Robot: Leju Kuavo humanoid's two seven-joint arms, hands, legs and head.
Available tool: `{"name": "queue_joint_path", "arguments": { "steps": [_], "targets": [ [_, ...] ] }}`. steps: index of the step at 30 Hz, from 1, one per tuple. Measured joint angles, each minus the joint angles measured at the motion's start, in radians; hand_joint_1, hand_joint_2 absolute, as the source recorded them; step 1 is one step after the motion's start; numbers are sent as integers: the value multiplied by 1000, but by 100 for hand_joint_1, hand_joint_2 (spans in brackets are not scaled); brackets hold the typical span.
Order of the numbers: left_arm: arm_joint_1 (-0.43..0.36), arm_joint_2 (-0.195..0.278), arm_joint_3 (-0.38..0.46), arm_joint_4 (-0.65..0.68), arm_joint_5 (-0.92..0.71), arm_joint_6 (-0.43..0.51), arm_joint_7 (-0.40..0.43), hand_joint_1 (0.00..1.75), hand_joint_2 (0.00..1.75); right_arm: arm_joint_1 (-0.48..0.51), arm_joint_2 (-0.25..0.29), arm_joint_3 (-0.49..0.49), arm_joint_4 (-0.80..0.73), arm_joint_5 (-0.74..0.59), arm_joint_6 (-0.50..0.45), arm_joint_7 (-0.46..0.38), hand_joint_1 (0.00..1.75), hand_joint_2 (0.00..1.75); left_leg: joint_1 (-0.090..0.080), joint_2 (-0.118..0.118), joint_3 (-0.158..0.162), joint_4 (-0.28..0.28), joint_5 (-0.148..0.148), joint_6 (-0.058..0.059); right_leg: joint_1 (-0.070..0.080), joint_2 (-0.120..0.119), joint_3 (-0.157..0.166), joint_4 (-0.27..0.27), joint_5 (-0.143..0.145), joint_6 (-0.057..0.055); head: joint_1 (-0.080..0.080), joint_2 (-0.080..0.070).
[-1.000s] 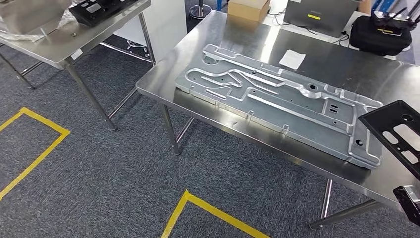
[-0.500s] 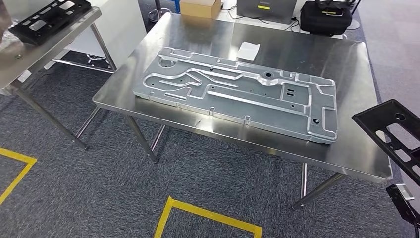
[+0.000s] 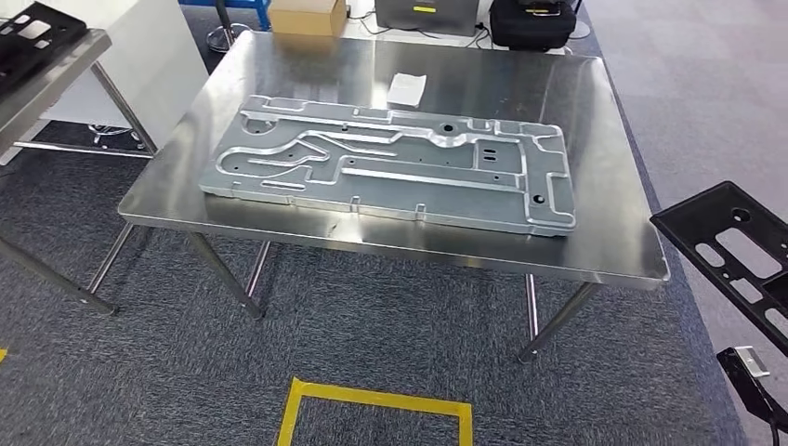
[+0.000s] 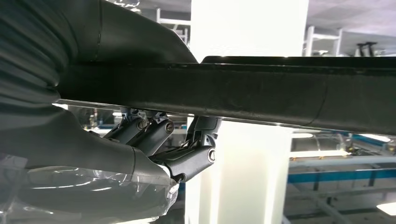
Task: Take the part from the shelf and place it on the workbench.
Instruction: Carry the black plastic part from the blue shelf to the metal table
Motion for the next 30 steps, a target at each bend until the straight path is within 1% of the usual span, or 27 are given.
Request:
{"name": "queue_joint_path", "arguments": {
  "steps": [1,2,3,4,5,6,7,8,9,10,11,12,13,14,15,16,17,18,20,22,24,28,30],
  "targets": [
    [-1,0,1,0,0,0,-2,0,175,-2,1,6,-5,3,0,4,175,175,-2,9,-1,8,-8,-8,2,-16,22,-40,10,-5,0,0],
    [-2,1,1,0,0,0,-3,0,175,-3,2,13,-8,6,1,9,175,175,-4,18,-1,14,-14,-15,4,-24,31,-58,10,-12,-1,0],
    [-4,2,2,0,0,0,-4,0,175,-3,2,18,-10,7,1,13,175,175,-6,27,1,15,-19,-21,8,-18,28,-56,8,-22,-2,0],
    [-5,2,2,0,0,-1,-4,0,175,-2,2,22,-12,9,1,15,175,175,-6,37,5,16,-21,-26,7,-5,26,-55,9,-30,-4,0],
    [-7,2,2,0,0,-1,-4,0,175,0,2,25,-13,9,0,18,175,175,-4,37,7,20,-25,-32,6,5,24,-56,11,-37,-4,0],
    [-7,2,3,0,0,-1,-3,0,175,1,1,27,-16,8,0,20,175,175,-1,22,5,33,-38,-37,5,14,23,-57,13,-44,-4,0],
    [-7,3,4,0,0,-1,-2,0,175,0,0,31,-18,6,0,24,175,175,2,-3,-7,65,-61,-42,4,22,21,-58,16,-51,-5,0],
    [-7,3,5,0,0,-2,0,0,175,-1,-1,36,-21,2,-2,27,175,175,5,-35,-31,119,-95,-46,4,29,20,-59,19,-56,-7,0],
    [-5,3,6,0,0,-2,3,0,175,-2,-1,41,-24,-3,-4,30,175,175,5,-60,-63,188,-132,-48,5,37,17,-59,20,-60,-8,0],
    [-3,3,8,0,0,-2,5,0,175,-2,-1,47,-25,-8,-7,31,175,175,6,-74,-97,257,-160,-48,7,46,14,-59,21,-62,-9,0],
    [-2,3,8,0,0,-2,6,0,175,-2,-1,52,-26,-11,-9,31,175,175,6,-79,-121,305,-172,-47,9,54,13,-59,21,-63,-10,0],
    [0,3,9,0,0,-2,6,0,175,-1,-1,57,-26,-12,-10,31,175,175,5,-81,-130,315,-163,-44,12,62,13,-58,21,-63,-10,0],
    [0,3,9,0,0,-2,6,0,175,0,-1,62,-26,-11,-10,31,175,175,5,-82,-119,282,-132,-38,14,68,14,-58,21,-63,-10,0],
    [0,4,10,0,0,-2,6,0,175,0,-1,66,-27,-10,-10,31,175,175,4,-84,-94,221,-93,-31,16,74,16,-58,21,-63,-10,0],
    [0,5,10,0,0,-2,5,0,175,0,-1,70,-28,-8,-11,33,175,175,1,-89,-63,147,-55,-22,18,78,17,-57,21,-62,-10,0],
    [-1,6,10,0,-1,-2,4,0,175,0,-2,73,-29,-7,-11,35,175,175,-1,-92,-40,87,-29,-16,21,82,17,-56,21,-61,-10,0],
    [-2,7,10,0,-1,-2,3,0,175,-1,-3,76,-30,-5,-10,39,175,175,-1,-95,-26,48,-15,-16,23,84,16,-53,19,-59,-10,0],
    [-2,7,10,0,-2,-2,2,0,175,-1,-5,79,-30,-4,-10,42,175,175,-2,-96,-21,29,-11,-20,24,85,14,-51,18,-58,-10,0],
    [-3,6,10,0,-2,-2,1,0,175,-1,-12,86,-30,-4,-9,47,175,175,-3,-95,-23,26,-9,-27,22,85,12,-50,17,-55,-11,0],
    [-3,6,10,0,-3,-2,1,0,175,-2,-16,92,-29,-4,-9,48,175,175,-7,-95,-24,28,-8,-20,19,84,13,-54,21,-48,-11,0],
    [-3,7,10,0,-3,-2,1,0,175,-3,-19,96,-29,-4,-9,48,175,175,-8,-96,-26,29,-6,-17,18,84,13,-57,24,-42,-11,0],
    [-4,7,10,0,-6,-1,1,0,175,-5,-25,103,-29,-7,-5,58,175,175,-9,-96,-29,29,-4,-13,17,83,14,-62,28,-37,-11,0],
    [-4,7,9,0,-16,-1,4,0,175,-20,-39,119,-23,-10,9,68,175,175,-10,-96,-31,29,-4,-11,15,84,13,-62,30,-36,-11,0]
  ]
}}
